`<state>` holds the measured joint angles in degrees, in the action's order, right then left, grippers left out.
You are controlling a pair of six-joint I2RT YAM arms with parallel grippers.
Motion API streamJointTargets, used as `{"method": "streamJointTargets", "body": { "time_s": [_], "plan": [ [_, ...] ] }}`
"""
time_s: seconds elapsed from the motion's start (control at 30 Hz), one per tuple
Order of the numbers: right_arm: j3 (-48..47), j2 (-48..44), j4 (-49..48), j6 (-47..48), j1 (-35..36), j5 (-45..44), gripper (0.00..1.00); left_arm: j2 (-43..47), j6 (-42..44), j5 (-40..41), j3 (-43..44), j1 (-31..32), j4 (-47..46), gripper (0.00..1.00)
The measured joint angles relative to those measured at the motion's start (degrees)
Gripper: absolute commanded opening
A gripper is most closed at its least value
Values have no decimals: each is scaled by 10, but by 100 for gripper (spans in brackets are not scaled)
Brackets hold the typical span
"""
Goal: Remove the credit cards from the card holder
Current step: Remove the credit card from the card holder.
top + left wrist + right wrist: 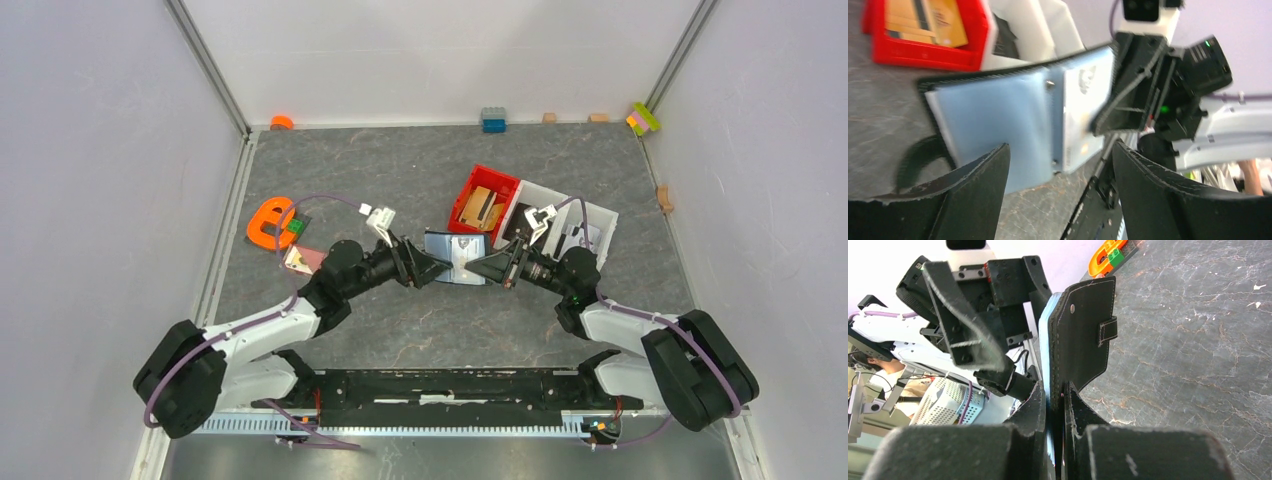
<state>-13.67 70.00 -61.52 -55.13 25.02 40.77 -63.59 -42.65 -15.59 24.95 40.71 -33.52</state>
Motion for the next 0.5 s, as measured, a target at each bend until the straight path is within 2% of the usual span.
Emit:
{"method": "streamJointTargets", "body": {
  "time_s": [0.27, 0.5],
  "plan": [
    [0, 0, 0, 0, 0, 0, 7, -12, 44, -30, 22, 55, -9, 64],
    [2, 5, -8, -6, -2, 2, 6, -53, 53, -50, 56, 64, -4, 61]
  ]
}}
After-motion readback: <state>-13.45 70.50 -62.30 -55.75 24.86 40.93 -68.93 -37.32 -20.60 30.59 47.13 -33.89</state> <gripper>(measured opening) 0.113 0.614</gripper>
